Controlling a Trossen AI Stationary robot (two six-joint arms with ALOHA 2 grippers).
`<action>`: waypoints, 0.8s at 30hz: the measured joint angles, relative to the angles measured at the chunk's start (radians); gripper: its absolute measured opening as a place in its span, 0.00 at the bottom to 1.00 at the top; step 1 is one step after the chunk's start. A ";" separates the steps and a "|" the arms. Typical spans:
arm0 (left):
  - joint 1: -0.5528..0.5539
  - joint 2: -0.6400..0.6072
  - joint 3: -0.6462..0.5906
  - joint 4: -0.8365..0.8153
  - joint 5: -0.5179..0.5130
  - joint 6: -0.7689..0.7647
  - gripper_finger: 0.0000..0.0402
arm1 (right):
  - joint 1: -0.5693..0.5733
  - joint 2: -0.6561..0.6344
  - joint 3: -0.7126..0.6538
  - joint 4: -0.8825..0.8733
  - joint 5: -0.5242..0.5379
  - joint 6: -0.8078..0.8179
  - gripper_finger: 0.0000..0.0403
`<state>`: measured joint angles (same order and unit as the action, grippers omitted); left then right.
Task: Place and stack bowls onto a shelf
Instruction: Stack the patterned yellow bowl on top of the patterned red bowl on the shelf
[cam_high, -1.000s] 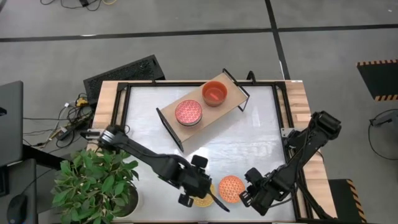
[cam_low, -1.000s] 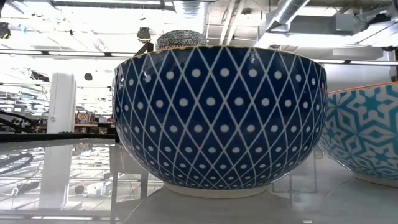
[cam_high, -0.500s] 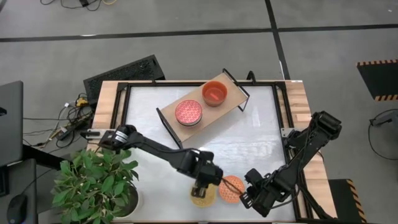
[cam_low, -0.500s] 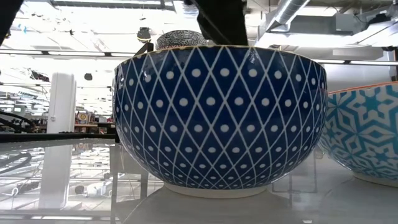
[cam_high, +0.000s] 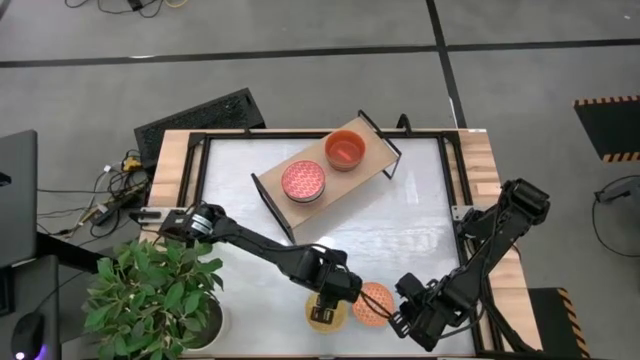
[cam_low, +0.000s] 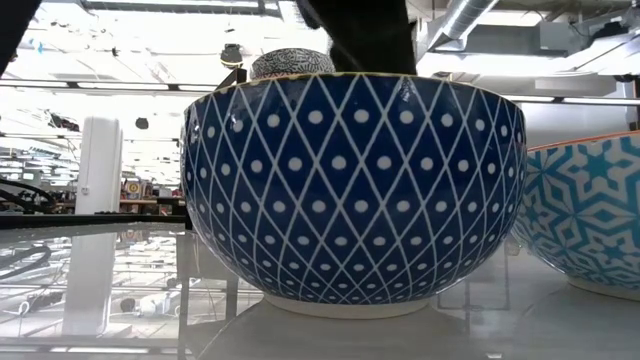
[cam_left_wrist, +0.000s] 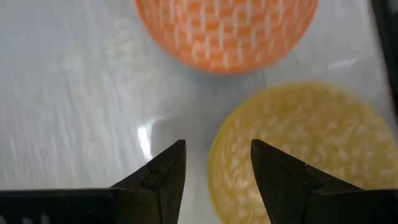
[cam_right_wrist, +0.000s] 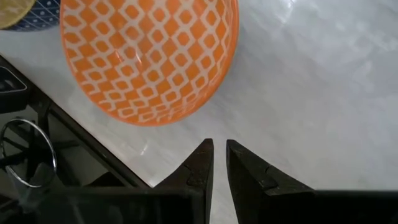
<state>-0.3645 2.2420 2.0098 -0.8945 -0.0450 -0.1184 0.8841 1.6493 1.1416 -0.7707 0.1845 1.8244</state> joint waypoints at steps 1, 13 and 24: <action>0.000 0.003 -0.001 -0.013 -0.002 0.005 0.41 | 0.000 0.000 0.000 -0.001 0.000 0.000 0.18; -0.002 0.046 0.001 -0.002 0.038 0.066 0.40 | 0.001 -0.001 0.000 0.001 0.000 0.000 0.18; -0.002 0.087 0.000 -0.039 0.056 0.100 0.20 | 0.000 0.000 0.000 0.008 0.000 0.000 0.18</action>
<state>-0.3660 2.3286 2.0094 -0.9335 0.0114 -0.0186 0.8845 1.6489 1.1412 -0.7626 0.1844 1.8248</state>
